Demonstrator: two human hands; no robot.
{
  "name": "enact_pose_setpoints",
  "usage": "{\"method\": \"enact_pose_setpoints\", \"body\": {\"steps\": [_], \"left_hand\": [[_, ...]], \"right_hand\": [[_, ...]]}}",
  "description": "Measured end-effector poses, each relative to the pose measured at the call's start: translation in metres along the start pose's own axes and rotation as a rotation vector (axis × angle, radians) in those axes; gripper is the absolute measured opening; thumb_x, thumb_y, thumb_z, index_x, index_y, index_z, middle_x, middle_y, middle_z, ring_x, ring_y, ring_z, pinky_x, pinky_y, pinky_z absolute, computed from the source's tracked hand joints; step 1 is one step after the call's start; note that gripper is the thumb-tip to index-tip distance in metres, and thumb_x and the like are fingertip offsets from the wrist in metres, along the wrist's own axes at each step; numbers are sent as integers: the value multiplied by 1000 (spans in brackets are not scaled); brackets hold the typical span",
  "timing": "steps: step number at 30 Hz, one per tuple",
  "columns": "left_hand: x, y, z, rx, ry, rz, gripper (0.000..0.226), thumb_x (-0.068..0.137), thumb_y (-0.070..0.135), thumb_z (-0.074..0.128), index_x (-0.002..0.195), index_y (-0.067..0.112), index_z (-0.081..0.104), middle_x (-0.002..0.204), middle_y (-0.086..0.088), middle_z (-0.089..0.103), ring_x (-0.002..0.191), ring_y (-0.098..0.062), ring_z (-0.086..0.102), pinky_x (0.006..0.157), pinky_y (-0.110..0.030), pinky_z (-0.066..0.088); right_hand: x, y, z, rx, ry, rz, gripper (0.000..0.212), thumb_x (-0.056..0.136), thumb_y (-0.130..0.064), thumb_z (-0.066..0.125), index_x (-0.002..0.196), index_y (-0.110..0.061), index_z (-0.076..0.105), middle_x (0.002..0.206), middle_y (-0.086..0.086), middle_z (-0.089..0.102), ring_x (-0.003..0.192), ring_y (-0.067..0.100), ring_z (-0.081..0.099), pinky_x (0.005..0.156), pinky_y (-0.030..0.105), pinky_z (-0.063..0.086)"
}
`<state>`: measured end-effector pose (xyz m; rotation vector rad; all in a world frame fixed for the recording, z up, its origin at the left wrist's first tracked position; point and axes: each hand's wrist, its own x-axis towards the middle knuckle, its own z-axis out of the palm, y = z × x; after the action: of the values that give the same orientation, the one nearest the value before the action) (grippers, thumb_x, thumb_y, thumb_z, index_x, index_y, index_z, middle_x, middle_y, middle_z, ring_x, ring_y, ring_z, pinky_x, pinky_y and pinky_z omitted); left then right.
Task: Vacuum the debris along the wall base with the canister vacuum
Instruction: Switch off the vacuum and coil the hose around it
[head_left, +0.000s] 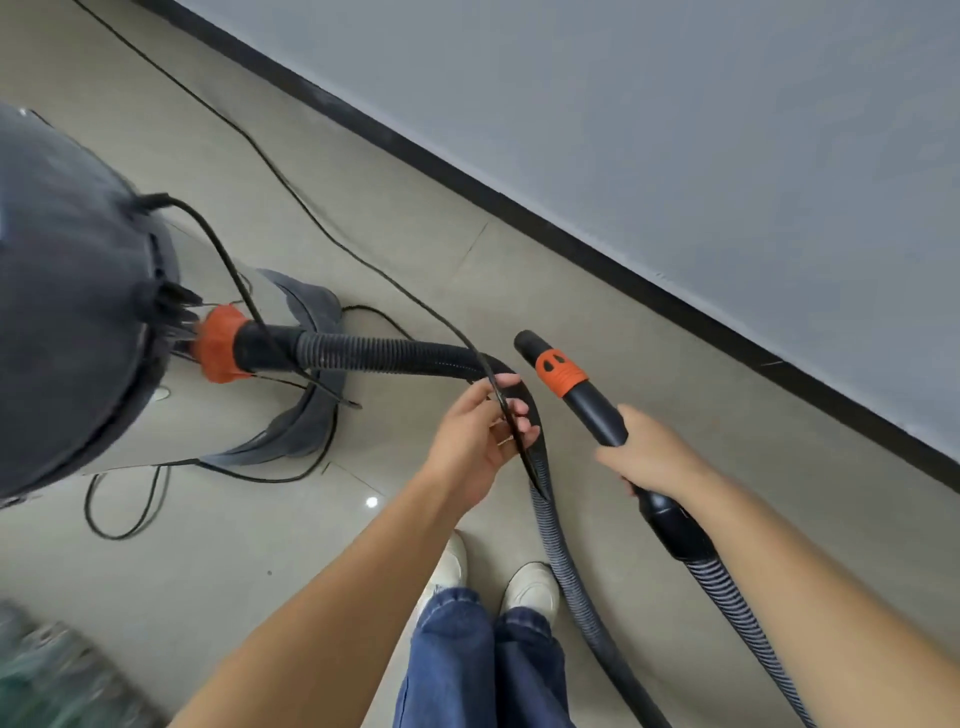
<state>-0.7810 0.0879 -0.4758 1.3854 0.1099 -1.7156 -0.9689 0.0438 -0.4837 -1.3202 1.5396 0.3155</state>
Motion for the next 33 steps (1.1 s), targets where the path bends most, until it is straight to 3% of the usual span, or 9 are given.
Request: {"method": "enact_pose_setpoints", "body": {"steps": [3, 6, 10, 12, 18, 20, 22, 26, 33], "left_hand": [[-45, 29, 17, -5, -46, -105, 12, 100, 17, 47, 96, 10, 56, 72, -6, 51, 51, -15, 52, 53, -25, 53], [-69, 40, 27, 120, 33, -239, 39, 90, 43, 59, 91, 5, 53, 82, -13, 57, 63, -22, 59, 59, -32, 57], [-75, 42, 28, 239, 94, -244, 57, 82, 59, 62, 111, 9, 61, 99, -12, 67, 88, -24, 63, 79, -44, 56], [-77, 41, 28, 157, 120, -182, 58, 76, 54, 72, 116, 12, 60, 100, -9, 65, 89, -24, 58, 86, -43, 50], [-81, 47, 19, -288, 223, 22, 24, 90, 19, 61, 112, 11, 56, 95, -13, 61, 78, -26, 61, 65, -33, 50], [-84, 55, 20, -311, 272, 30, 17, 91, 12, 57, 106, 4, 56, 87, -11, 63, 74, -24, 61, 65, -34, 51], [-89, 62, 24, -285, 295, 26, 5, 91, 7, 56, 93, 3, 55, 80, -11, 63, 70, -25, 59, 66, -34, 51], [-95, 71, 35, -75, 239, 35, 15, 85, 12, 57, 72, 12, 49, 55, -4, 51, 52, -20, 49, 42, -18, 39], [-105, 54, 40, -11, 220, -146, 5, 90, 10, 59, 88, 8, 55, 66, -8, 59, 57, -20, 57, 56, -29, 47]], "right_hand": [[-19, -45, -8, -61, -33, -126, 19, 84, -11, 61, 95, -21, 49, 72, 3, 55, 52, 21, 54, 47, 28, 46], [-36, -80, -12, -128, -51, -232, 20, 82, -18, 65, 93, -22, 49, 77, 1, 58, 59, 16, 55, 50, 27, 46], [-54, -107, -4, -217, -119, -359, 39, 78, -40, 56, 116, -29, 54, 99, 3, 70, 90, 23, 66, 80, 38, 55], [-64, -116, 1, -222, -156, -408, 42, 85, -31, 56, 127, -29, 51, 103, 6, 69, 94, 26, 66, 82, 41, 55], [-95, -129, 4, 9, -80, -589, 30, 95, -29, 53, 121, -19, 63, 119, 1, 58, 113, 11, 54, 99, 25, 42], [-110, -134, 7, -32, -11, -622, 10, 96, -23, 57, 94, -19, 65, 107, -5, 56, 103, 7, 53, 88, 21, 39], [-126, -141, 9, -204, -24, -592, 22, 96, -21, 54, 75, -22, 49, 85, -12, 47, 80, 10, 48, 72, 24, 36], [-141, -172, -8, -48, 3, -613, 25, 100, -20, 45, 75, -24, 48, 58, -9, 51, 52, 4, 47, 57, 21, 38], [-123, -231, -48, 589, 76, -522, 23, 105, -19, 35, 89, -17, 52, 48, -12, 32, 39, 3, 25, 37, 17, 22]]}}
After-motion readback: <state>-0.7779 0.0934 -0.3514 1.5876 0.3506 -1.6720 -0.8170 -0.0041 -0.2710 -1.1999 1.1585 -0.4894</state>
